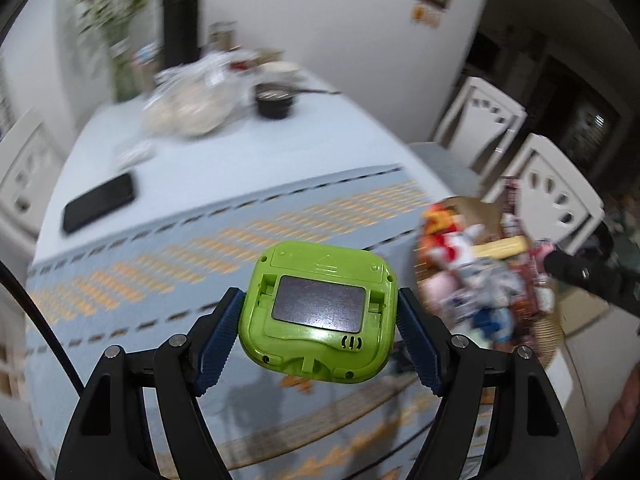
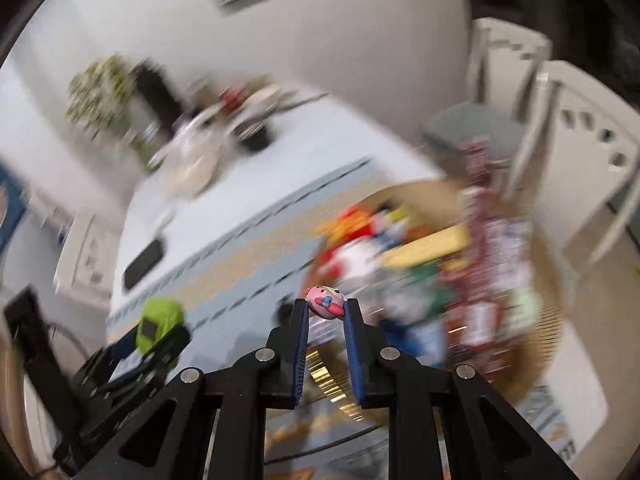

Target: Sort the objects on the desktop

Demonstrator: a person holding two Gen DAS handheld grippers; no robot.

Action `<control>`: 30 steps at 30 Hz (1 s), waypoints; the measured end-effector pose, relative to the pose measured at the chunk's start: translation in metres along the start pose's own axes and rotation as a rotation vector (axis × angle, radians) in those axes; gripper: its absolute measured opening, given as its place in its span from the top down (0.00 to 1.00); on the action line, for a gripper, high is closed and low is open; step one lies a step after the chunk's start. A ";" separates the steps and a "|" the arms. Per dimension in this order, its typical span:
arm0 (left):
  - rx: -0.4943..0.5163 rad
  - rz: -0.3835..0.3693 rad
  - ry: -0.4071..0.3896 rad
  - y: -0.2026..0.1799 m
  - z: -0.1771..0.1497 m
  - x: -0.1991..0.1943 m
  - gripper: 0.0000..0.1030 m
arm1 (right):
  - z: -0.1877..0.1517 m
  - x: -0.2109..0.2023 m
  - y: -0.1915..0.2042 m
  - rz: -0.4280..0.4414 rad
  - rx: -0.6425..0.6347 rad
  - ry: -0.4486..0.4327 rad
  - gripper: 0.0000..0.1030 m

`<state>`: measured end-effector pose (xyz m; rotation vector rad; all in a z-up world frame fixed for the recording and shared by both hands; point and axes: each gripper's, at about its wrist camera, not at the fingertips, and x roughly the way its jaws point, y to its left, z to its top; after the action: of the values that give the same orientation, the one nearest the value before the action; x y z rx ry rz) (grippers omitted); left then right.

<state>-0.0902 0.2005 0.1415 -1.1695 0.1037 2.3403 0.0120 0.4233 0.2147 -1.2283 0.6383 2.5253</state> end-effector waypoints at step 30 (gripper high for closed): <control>0.098 -0.127 0.108 -0.072 0.012 0.017 0.26 | 0.018 -0.010 -0.078 0.105 0.190 0.058 0.70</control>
<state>-0.0731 0.2739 0.1473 -1.2169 0.1747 2.1379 0.0381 0.4993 0.2111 -1.2326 0.9565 2.4506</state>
